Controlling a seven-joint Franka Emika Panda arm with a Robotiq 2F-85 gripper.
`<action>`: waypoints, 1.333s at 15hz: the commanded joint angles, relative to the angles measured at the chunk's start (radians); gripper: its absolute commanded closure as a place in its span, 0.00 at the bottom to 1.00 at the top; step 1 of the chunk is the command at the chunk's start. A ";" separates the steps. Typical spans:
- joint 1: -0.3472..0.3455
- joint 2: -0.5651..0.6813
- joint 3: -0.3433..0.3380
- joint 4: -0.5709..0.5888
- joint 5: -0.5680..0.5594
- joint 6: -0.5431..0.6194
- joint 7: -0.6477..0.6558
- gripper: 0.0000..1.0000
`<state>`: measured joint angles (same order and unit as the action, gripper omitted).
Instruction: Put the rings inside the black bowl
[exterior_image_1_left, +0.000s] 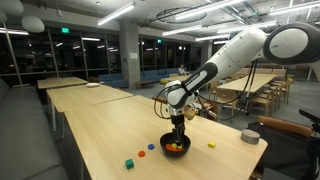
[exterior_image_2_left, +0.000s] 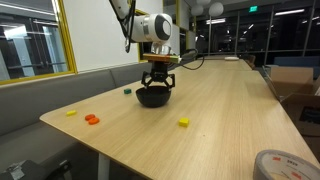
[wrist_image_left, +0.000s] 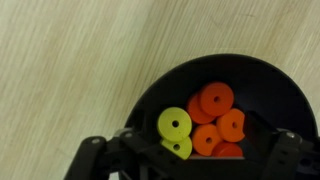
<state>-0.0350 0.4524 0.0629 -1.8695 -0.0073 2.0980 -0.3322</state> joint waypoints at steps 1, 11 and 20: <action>0.019 -0.010 -0.039 -0.013 -0.050 0.005 0.118 0.00; 0.036 -0.069 -0.048 -0.027 -0.067 0.294 0.242 0.00; 0.030 0.007 0.073 0.052 0.013 0.390 0.035 0.00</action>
<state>0.0085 0.4169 0.0957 -1.8651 -0.0323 2.4830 -0.1940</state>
